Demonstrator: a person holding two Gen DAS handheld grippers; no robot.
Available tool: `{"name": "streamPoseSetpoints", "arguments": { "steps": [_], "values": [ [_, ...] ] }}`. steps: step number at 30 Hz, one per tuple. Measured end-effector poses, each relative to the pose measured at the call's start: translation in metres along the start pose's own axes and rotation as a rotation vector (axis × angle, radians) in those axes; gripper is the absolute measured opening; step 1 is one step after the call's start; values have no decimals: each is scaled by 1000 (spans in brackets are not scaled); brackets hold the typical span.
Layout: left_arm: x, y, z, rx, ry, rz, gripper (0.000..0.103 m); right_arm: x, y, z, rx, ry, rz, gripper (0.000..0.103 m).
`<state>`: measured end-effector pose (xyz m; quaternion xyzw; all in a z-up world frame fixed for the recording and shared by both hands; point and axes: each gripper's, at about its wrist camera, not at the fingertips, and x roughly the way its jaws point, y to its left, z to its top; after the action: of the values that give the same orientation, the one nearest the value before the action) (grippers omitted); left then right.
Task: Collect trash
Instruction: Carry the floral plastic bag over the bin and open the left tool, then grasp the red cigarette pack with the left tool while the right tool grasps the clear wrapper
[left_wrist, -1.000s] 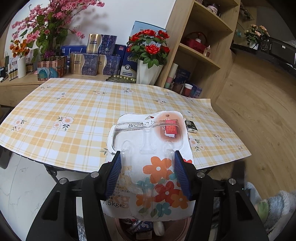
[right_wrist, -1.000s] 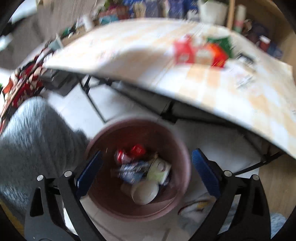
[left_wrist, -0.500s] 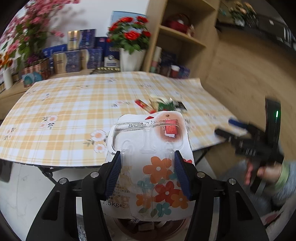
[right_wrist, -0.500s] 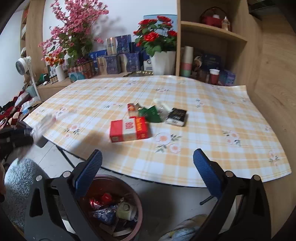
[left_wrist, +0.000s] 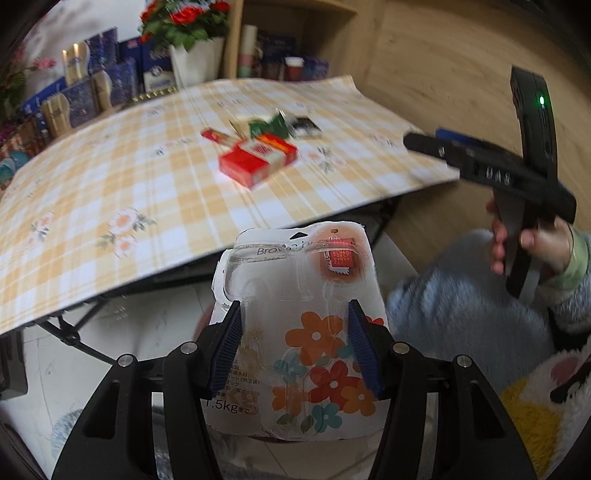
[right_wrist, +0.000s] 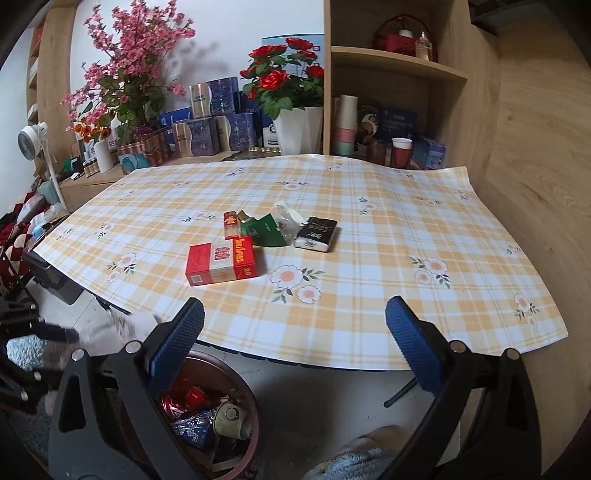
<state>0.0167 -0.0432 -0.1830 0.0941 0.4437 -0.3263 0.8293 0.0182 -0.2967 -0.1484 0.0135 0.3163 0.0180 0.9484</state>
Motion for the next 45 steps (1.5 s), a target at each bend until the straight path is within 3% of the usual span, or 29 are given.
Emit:
{"name": "streamPoseSetpoints", "arguments": {
  "steps": [14,24,28,32,34,36,43,45],
  "values": [
    [34,3,-4,-10,110,-43,55,3,-3,-4,21,20,-5,97],
    [51,4,1,22,119,-15,55,5,-3,-6,22,31,-11,97],
    [58,5,3,34,123,8,62,5,0,-6,9,32,-10,97],
    [49,10,6,5,57,34,77,5,0,-6,3,33,-15,97],
    [38,16,11,-27,-5,59,88,5,-1,-6,8,36,-16,97],
    [27,25,16,-68,-60,86,92,6,-3,-6,16,35,-15,97],
    [-5,56,37,-206,-208,140,97,8,-8,-6,28,40,-15,97],
    [-6,61,44,-215,-213,131,97,10,-10,-5,34,41,-13,97]
  ]
}}
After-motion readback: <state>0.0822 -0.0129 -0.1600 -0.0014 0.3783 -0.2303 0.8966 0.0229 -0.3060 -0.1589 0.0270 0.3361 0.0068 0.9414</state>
